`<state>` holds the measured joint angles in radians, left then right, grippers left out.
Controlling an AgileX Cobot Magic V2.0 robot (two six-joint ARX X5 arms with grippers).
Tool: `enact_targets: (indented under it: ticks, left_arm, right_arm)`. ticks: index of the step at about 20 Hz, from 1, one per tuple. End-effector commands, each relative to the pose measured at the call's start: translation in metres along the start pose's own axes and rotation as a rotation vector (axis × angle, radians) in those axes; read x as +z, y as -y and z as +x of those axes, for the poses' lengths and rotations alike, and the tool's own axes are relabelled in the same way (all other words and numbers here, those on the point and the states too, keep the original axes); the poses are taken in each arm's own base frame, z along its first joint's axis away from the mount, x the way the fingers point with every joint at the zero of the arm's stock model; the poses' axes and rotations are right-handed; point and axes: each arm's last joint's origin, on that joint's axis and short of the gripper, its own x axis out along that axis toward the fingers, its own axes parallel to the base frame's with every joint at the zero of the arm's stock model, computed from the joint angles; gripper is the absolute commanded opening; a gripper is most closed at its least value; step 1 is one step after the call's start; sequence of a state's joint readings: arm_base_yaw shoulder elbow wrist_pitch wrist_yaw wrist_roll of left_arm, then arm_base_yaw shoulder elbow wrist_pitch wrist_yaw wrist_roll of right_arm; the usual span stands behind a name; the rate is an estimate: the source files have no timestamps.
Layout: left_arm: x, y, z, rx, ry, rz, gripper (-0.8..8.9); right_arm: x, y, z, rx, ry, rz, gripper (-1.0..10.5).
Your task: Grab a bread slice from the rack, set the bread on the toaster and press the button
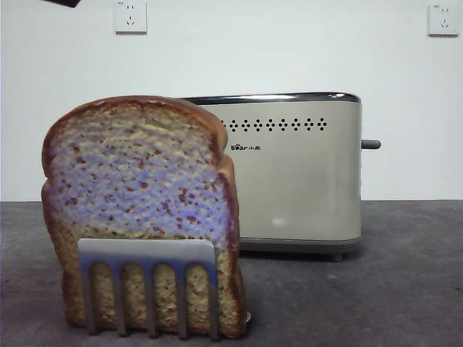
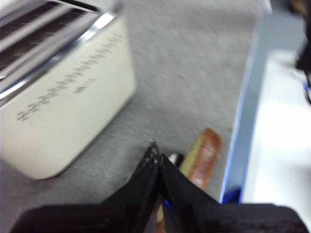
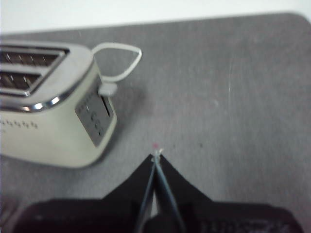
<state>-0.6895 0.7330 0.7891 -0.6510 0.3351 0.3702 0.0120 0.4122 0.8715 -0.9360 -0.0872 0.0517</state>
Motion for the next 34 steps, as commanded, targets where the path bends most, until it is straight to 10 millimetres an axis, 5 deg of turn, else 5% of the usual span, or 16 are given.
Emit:
enact_targets:
  ticks: [1,5,9,15,27,31,34]
  left_arm:
    - [0.017,0.006,0.003,-0.034,-0.058,0.154,0.01]
    - [0.040,0.014,0.009,-0.042,-0.146,0.270,0.99]
    - [0.061,0.026,0.021,-0.091,-0.187,0.386,5.15]
    - [0.060,0.038,0.049,-0.166,-0.305,0.422,5.12]
    - [0.038,0.028,0.111,-0.149,-0.593,0.327,4.95]
    - [0.031,0.020,0.120,-0.146,-0.654,0.305,2.80]
    - [0.028,0.017,0.119,-0.157,-0.682,0.321,0.31]
  right_arm:
    - [0.004,0.000,0.003,0.002,-0.037,-0.009,0.0]
    - [0.007,0.000,0.010,0.002,-0.083,-0.005,0.0]
    - [0.008,-0.001,0.015,0.052,-0.110,0.000,0.0]
    - [0.008,-0.001,0.016,0.076,-0.115,0.001,0.0]
    - [0.008,-0.003,0.016,0.130,-0.118,0.004,0.0]
    - [0.008,-0.003,0.016,0.134,-0.118,-0.012,0.0]
    - [0.006,-0.003,0.015,0.146,-0.134,-0.038,0.0]
